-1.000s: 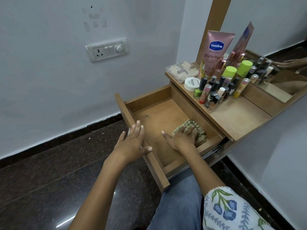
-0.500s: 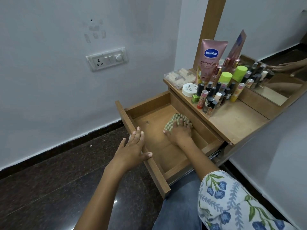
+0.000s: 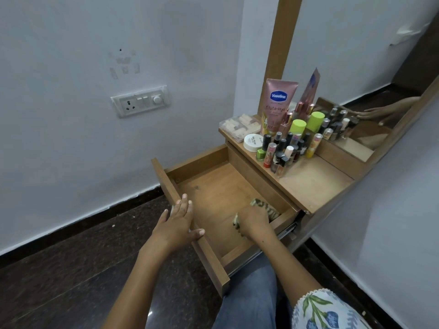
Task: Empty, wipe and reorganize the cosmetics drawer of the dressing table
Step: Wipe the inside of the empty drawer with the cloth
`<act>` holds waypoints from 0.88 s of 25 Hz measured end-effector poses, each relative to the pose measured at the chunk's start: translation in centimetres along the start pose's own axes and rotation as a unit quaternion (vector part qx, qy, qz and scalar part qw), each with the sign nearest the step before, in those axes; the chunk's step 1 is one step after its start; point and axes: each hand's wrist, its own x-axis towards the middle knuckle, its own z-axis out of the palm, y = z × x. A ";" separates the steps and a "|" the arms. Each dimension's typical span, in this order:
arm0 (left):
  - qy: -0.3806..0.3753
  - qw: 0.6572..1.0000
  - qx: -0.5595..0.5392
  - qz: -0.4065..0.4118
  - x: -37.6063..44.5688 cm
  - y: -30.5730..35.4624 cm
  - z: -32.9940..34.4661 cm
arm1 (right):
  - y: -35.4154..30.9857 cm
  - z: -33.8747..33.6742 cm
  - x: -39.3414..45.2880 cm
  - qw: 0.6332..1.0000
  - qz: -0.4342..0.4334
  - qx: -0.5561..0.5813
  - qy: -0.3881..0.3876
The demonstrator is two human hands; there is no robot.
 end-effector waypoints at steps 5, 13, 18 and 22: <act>0.006 1.000 0.007 -0.001 0.1 -0.1 0.3 | 0.0 0.2 -0.4 0.996 0.024 0.055 0.061; 0.049 0.997 0.045 0.025 -0.3 1.2 -0.2 | 1.8 -0.2 -1.3 0.979 0.049 0.162 0.110; 0.127 0.983 0.032 0.133 -0.9 4.8 -0.8 | 4.3 -1.5 -3.7 0.902 0.012 0.411 0.134; 0.210 0.951 -0.006 0.228 -2.0 9.4 -1.4 | 8.6 -5.1 -7.9 0.840 -0.018 0.474 0.265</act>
